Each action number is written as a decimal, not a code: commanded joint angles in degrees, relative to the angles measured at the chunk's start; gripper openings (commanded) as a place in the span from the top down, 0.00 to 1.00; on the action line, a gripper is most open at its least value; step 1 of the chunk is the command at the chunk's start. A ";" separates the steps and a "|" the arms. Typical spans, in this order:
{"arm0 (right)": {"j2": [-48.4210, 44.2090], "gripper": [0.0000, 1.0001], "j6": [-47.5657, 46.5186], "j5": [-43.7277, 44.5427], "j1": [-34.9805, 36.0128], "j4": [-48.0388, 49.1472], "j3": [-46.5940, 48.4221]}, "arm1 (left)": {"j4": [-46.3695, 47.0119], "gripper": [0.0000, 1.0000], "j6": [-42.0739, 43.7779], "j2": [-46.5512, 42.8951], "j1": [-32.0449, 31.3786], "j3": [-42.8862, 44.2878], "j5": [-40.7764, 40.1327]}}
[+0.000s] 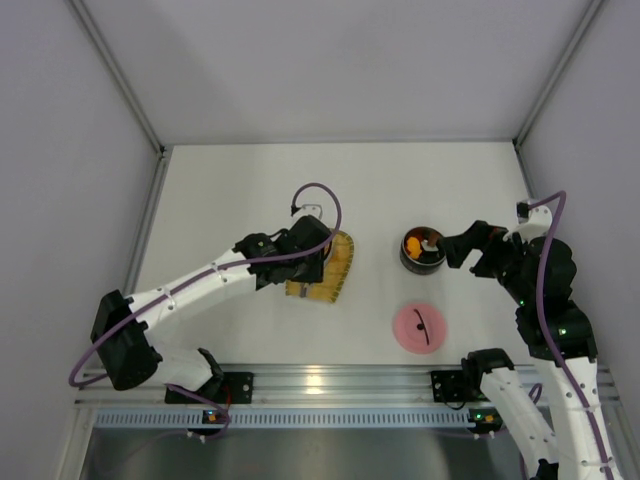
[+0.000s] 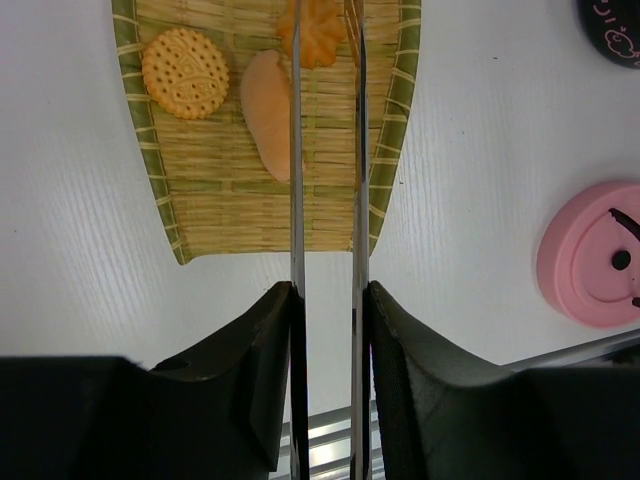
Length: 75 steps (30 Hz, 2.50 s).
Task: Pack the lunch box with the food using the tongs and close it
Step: Pick up the fake food from the plate, then place the fake food in the packing box.
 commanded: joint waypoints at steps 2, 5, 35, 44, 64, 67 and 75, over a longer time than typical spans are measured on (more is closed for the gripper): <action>0.15 0.01 -0.02 -0.27 -0.61 1.17 2.11 | -0.94 0.55 0.46 -1.68 0.17 2.32 -1.87; 0.15 0.00 0.06 -0.44 -0.70 1.26 2.19 | -1.38 0.51 -0.07 -0.98 0.17 1.80 -2.40; -0.11 0.00 0.06 -0.18 -0.70 0.91 1.76 | 4.86 0.63 -0.51 0.96 0.17 -2.78 3.14; -0.20 0.00 0.15 -0.18 -0.61 0.91 1.58 | 1.44 0.65 0.54 -1.41 0.17 1.17 0.94; 0.06 0.00 0.50 -0.27 -0.61 1.26 1.32 | 3.10 0.64 3.71 2.53 -2.19 12.07 4.45; -0.02 0.01 0.33 -0.18 -0.70 1.17 1.49 | 3.19 0.64 4.67 5.87 -3.87 16.62 4.37; -0.20 0.00 -0.46 1.31 -0.61 -0.32 2.90 | 3.37 0.64 7.22 17.56 -8.78 28.15 4.72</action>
